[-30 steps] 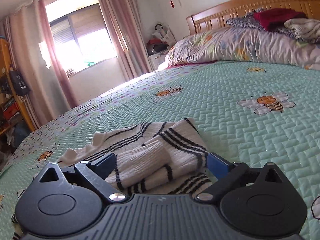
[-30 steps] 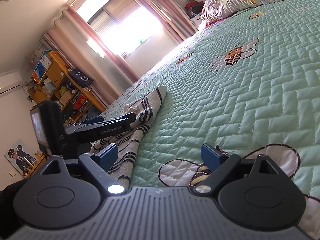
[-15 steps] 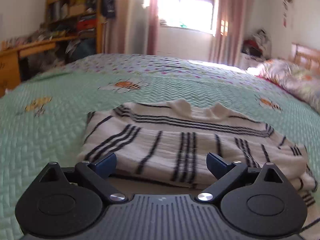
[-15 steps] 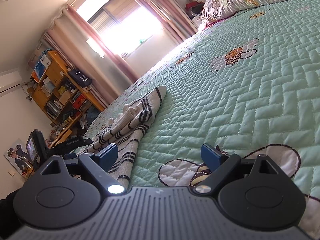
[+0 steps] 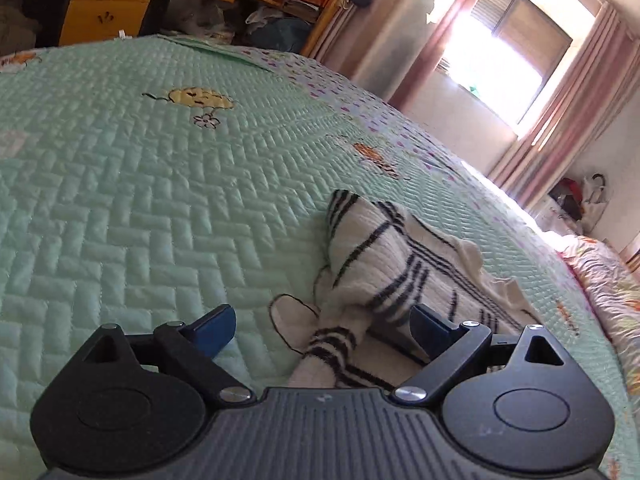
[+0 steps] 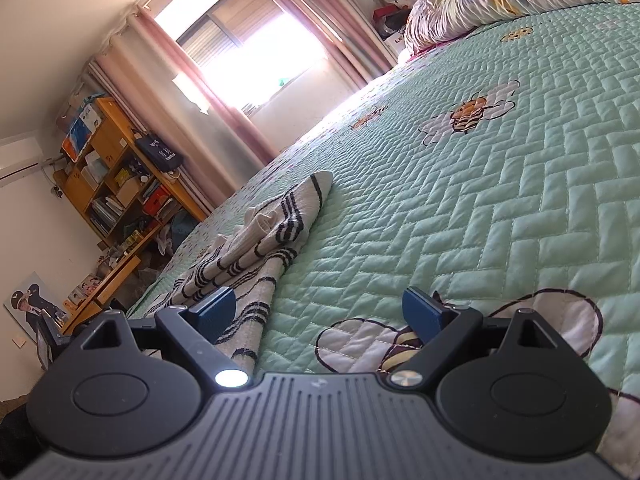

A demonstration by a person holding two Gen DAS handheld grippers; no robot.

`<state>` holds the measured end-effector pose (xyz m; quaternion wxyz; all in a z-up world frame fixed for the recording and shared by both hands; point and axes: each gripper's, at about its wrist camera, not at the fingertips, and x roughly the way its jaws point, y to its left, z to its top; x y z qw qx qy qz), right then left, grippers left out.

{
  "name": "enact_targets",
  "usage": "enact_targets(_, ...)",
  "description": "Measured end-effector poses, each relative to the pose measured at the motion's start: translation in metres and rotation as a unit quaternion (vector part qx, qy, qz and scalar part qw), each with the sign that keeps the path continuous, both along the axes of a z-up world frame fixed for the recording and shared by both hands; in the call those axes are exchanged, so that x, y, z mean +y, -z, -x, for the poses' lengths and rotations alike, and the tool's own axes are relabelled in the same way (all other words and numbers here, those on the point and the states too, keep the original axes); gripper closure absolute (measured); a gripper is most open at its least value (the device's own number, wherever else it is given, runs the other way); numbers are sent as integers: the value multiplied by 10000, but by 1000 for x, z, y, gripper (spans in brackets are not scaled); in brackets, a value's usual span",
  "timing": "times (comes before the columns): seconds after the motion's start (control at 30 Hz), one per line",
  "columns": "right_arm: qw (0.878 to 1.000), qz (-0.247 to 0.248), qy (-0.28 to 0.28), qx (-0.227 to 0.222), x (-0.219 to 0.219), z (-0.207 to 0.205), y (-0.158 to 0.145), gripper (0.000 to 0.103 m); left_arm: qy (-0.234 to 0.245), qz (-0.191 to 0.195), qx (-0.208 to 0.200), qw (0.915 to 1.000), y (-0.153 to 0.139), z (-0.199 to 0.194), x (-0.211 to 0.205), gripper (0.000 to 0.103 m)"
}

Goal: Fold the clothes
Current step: 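Move both grippers over the folded sweater toward its hem end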

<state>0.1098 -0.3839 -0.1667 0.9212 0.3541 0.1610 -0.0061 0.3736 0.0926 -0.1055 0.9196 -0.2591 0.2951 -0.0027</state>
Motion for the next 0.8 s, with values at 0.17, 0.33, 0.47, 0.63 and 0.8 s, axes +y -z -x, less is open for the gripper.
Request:
enact_targets(0.17,10000,5,1,-1,0,0,0,12,445,130,-428,9980,-14,0,-21,9)
enact_targets(0.33,10000,12,2,2,1,0,0,12,267,-847,193,9959,4,-29,-34,10)
enact_targets(0.47,10000,7,1,-4,1,1,0,12,106,-470,175,9987,8,-19,-16,12)
enact_targets(0.63,10000,8,-5,-4,1,1,0,12,321,-484,-320,9978,-10,25,-8,7)
enact_targets(0.8,10000,45,-1,5,1,1,1,12,222,-1124,-303,9930,-21,78,7,5)
